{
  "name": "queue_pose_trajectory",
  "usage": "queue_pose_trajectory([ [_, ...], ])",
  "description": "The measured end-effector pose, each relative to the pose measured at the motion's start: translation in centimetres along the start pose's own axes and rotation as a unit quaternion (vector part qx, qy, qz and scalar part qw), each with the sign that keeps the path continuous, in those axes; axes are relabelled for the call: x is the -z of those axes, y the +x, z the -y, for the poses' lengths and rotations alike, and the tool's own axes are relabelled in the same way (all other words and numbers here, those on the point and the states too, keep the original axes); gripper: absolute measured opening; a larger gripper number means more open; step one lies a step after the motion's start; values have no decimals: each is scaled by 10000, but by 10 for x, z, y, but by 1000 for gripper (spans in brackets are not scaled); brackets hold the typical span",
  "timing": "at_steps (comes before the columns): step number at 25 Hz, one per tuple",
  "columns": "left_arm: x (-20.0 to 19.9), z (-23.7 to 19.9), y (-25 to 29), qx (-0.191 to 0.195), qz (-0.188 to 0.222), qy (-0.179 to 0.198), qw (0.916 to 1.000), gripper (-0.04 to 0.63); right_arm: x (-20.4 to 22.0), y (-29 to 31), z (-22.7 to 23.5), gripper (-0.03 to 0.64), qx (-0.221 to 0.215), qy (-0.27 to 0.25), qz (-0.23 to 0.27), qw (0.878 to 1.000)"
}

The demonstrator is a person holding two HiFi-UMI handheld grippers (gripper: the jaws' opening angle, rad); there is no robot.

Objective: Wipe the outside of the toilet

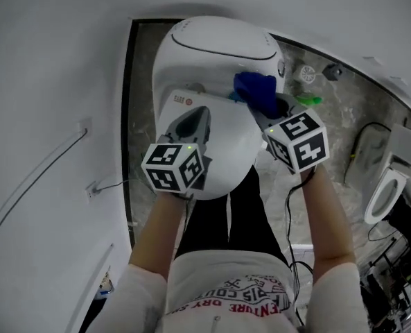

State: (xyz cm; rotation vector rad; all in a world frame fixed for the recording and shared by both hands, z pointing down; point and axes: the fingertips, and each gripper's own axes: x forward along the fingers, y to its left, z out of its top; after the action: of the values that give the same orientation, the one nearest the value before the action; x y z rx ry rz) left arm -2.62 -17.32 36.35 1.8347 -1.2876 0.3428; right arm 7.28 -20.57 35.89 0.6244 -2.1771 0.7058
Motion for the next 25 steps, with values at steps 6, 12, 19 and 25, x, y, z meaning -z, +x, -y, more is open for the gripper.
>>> queue_pose_trajectory([
  [6,-16,30,41,98,-101,493,9987,8,-10,-23,92,72,935,30,343,9950],
  [12,12,35,77,61,-329,513,9981,6,19,-1,144,72,1155,135,242,9929],
  [19,48,41,102,-58,-544,371,9978,6,47,17,164,72,785,538,370,9948],
  [25,74,51,115,-83,-657,547,9963,8,77,29,176,72,494,791,456,9946],
])
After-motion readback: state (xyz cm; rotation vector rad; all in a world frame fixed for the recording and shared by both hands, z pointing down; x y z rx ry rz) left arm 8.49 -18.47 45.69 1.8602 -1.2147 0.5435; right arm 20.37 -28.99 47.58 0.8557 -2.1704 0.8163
